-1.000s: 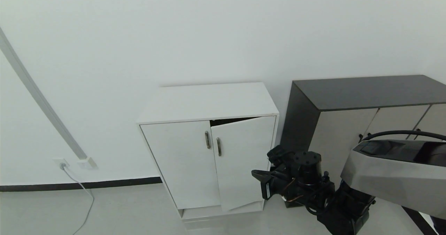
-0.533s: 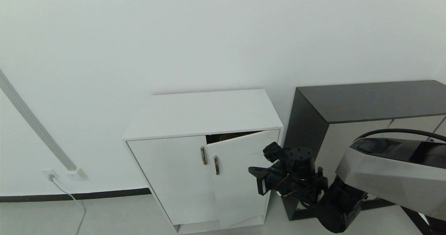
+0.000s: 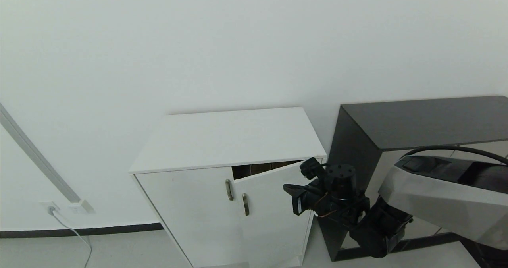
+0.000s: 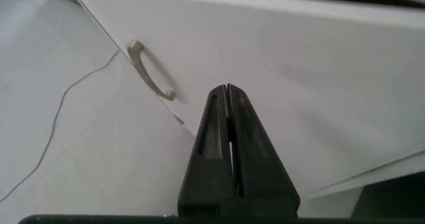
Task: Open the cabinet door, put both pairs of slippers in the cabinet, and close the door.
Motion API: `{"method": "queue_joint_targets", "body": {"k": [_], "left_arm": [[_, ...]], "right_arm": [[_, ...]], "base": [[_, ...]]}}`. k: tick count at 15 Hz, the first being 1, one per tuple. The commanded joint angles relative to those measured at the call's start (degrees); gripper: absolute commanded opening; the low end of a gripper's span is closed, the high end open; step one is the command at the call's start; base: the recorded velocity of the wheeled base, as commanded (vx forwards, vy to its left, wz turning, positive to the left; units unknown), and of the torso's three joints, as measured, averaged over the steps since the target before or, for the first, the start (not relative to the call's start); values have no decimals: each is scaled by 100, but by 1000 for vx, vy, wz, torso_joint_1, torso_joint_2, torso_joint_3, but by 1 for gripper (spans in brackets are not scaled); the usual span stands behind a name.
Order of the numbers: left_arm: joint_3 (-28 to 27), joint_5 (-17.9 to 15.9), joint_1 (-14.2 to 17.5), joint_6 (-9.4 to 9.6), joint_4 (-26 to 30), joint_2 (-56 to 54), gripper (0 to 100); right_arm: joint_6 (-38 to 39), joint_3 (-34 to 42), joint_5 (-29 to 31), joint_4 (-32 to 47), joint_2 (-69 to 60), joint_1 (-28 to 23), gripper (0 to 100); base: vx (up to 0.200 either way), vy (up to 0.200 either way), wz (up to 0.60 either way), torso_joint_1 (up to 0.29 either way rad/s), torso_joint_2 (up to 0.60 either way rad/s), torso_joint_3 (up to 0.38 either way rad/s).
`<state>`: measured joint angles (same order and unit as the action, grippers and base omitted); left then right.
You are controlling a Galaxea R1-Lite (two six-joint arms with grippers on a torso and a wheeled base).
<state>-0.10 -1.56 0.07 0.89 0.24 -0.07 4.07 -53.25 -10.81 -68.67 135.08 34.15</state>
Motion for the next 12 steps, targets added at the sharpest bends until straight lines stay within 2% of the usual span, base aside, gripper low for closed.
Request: {"method": "queue_joint_targets", "body": {"k": [1,12], "left_arm": [[1,-2,1,-1,2,7,0],[1,-2,1,-1,2,7,0]], "right_arm": [[6,-221,0,73,220,-75,0],[32,-1065,18,389,642,-277,0]], "base": [[0,0,0,0,0,0],[0,0,0,0,0,0]]}}
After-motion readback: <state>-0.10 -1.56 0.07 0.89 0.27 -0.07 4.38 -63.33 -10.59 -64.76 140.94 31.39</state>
